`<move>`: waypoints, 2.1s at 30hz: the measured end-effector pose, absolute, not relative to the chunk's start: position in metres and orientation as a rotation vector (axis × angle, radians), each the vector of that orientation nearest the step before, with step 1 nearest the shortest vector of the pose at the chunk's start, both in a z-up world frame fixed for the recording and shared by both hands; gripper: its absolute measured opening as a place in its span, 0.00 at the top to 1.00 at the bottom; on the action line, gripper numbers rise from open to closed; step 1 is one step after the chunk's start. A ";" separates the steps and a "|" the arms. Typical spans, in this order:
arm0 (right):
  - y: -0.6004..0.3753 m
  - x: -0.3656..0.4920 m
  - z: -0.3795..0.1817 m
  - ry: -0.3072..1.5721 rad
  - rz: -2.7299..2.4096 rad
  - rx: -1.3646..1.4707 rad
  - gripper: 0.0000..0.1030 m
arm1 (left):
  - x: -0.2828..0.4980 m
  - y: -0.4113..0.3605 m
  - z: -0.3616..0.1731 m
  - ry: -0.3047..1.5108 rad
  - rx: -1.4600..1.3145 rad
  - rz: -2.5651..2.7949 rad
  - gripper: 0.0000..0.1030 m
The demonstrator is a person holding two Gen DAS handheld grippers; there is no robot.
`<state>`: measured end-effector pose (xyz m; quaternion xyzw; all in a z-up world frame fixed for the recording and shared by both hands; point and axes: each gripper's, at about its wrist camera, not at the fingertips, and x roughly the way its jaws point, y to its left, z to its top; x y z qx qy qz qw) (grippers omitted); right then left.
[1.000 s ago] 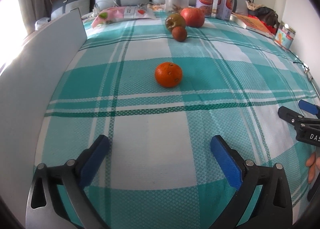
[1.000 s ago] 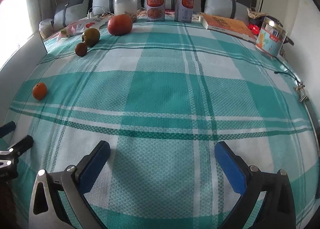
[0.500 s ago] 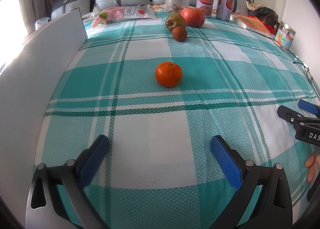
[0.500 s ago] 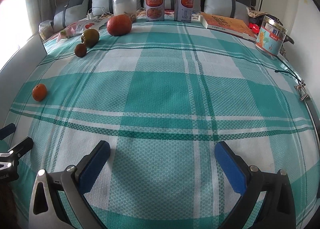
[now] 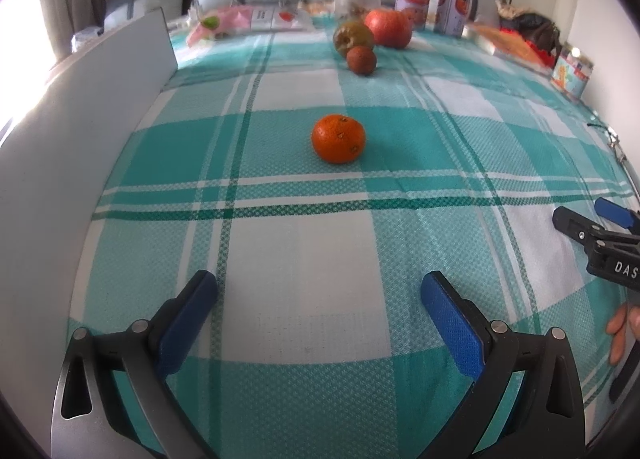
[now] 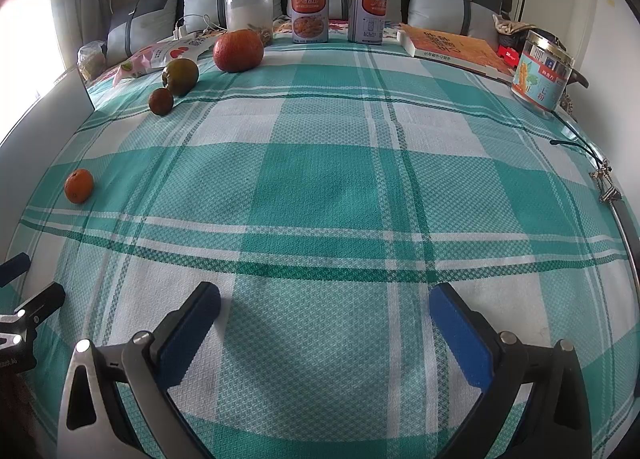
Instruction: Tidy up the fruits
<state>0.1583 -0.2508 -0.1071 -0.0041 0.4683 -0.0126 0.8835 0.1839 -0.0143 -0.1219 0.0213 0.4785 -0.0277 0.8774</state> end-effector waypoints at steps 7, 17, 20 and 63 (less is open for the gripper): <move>-0.251 0.158 -0.107 0.974 -0.026 -0.009 0.00 | 0.238 -0.013 -0.103 1.015 -0.080 -0.160 0.03; -0.251 0.157 -0.107 0.974 -0.027 -0.009 0.00 | 0.253 -0.023 -0.107 0.954 0.021 -0.144 0.70; -0.251 0.157 -0.107 0.973 -0.027 -0.009 0.00 | 0.230 -0.016 -0.102 0.960 0.033 -0.176 0.70; -0.133 0.439 -0.109 1.231 0.223 0.497 0.52 | 0.181 0.018 -0.124 0.936 0.055 -0.079 0.00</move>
